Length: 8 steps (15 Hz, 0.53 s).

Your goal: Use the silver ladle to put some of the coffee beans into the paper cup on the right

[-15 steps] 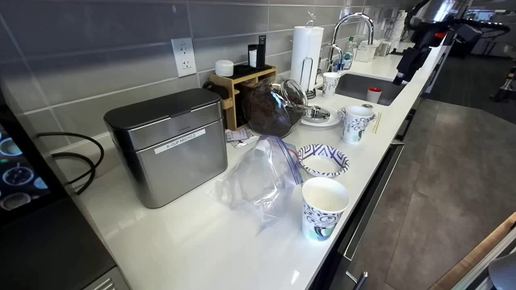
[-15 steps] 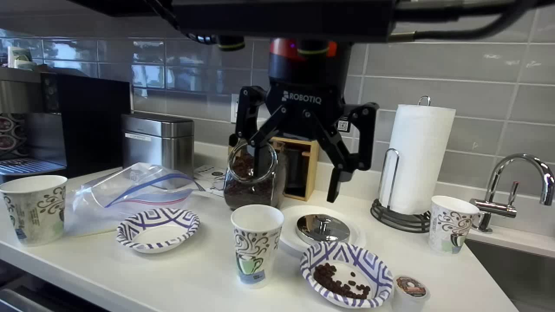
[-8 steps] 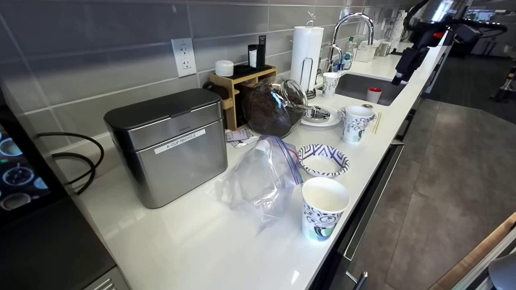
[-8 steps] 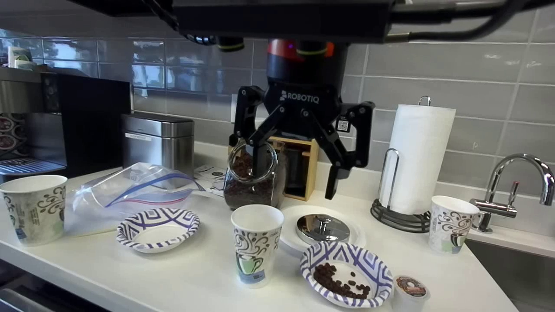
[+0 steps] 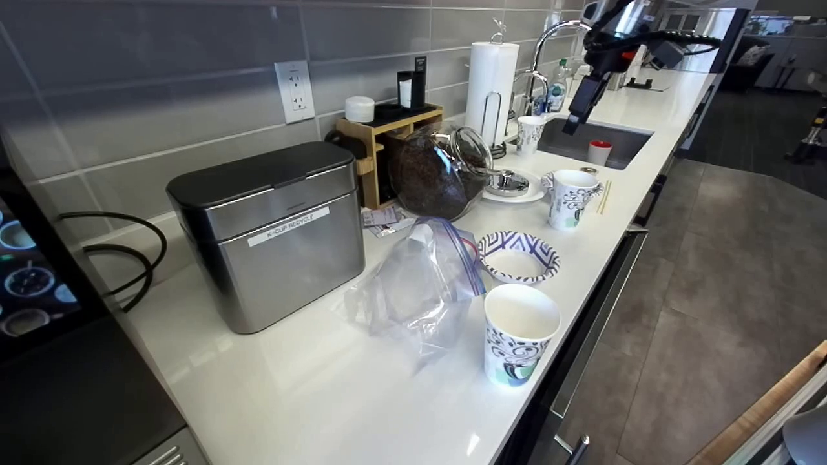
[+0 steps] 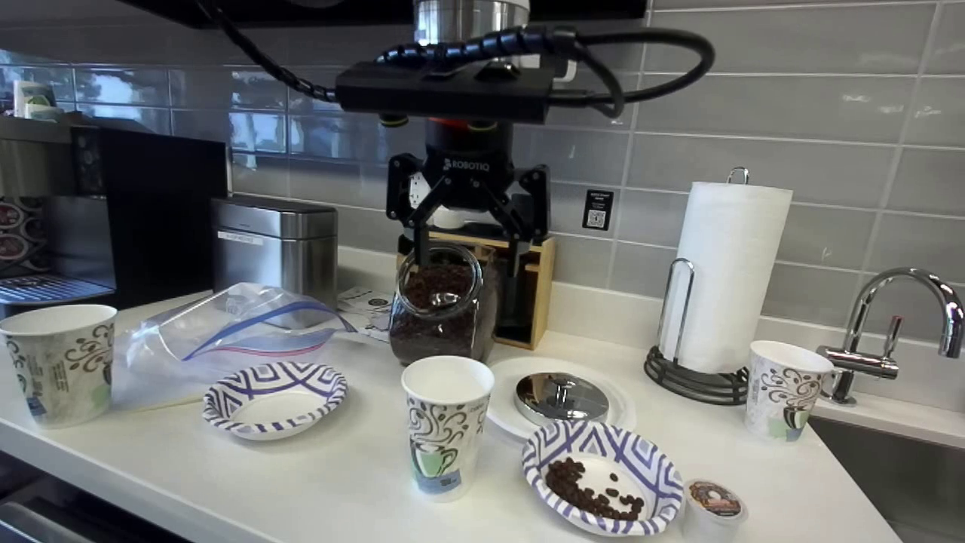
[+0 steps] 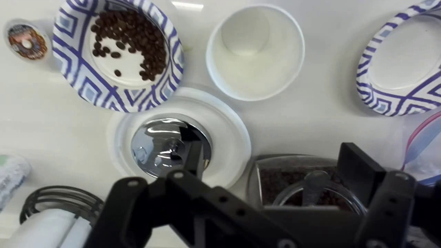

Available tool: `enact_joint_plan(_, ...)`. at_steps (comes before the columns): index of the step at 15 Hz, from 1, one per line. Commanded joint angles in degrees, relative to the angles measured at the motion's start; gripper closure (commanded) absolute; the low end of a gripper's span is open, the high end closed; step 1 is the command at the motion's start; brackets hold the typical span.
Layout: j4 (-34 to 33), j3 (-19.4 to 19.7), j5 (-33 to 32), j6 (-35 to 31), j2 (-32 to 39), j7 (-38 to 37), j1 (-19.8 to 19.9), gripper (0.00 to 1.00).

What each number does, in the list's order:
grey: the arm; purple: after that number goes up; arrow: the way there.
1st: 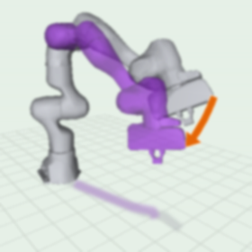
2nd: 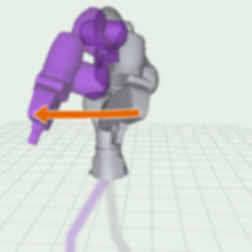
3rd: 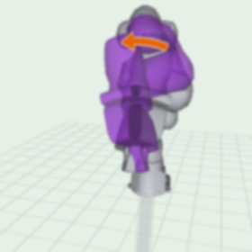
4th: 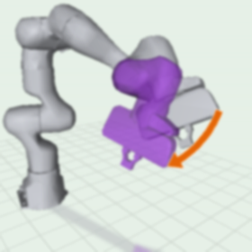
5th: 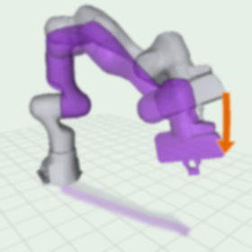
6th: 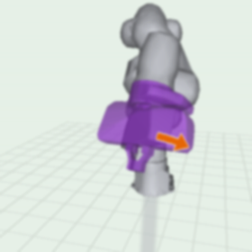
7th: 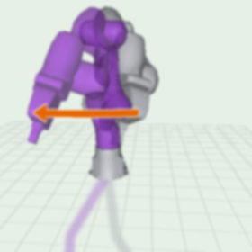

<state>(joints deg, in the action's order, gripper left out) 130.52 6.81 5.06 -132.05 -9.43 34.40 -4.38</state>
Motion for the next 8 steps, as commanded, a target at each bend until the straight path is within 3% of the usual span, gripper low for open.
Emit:
enact_joint_plan(1,-6.05,-2.76,2.22,3.00,5.83,1.79,-0.70,0.00)
enact_joint_plan(8,-13.53,-7.79,1.64,10.08,13.15,1.25,-0.21,0.00)
